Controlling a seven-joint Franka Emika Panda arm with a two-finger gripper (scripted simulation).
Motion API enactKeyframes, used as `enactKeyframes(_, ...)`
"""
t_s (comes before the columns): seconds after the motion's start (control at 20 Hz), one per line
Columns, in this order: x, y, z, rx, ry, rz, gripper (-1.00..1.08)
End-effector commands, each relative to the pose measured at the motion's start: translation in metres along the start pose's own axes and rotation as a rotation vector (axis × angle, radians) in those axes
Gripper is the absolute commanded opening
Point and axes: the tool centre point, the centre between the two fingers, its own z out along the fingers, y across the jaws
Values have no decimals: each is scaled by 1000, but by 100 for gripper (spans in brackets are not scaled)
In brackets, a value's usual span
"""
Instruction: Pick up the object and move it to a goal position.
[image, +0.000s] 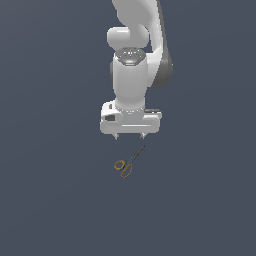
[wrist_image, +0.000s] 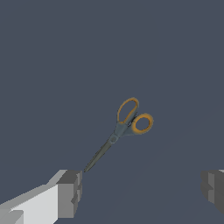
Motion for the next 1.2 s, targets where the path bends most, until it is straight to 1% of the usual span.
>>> enactKeyframes(0.0, 0, 0, 0, 0, 0, 0, 100)
enactKeyframes(0.4, 3, 10, -5, -23, -1, -36, 100)
enactKeyframes(0.65, 3, 10, -5, -23, -1, -37, 100)
enactKeyframes(0.9, 4, 9, 0, -21, -3, -3, 100)
enactKeyframes(1.15, 5, 7, 10, -17, -8, 64, 100)
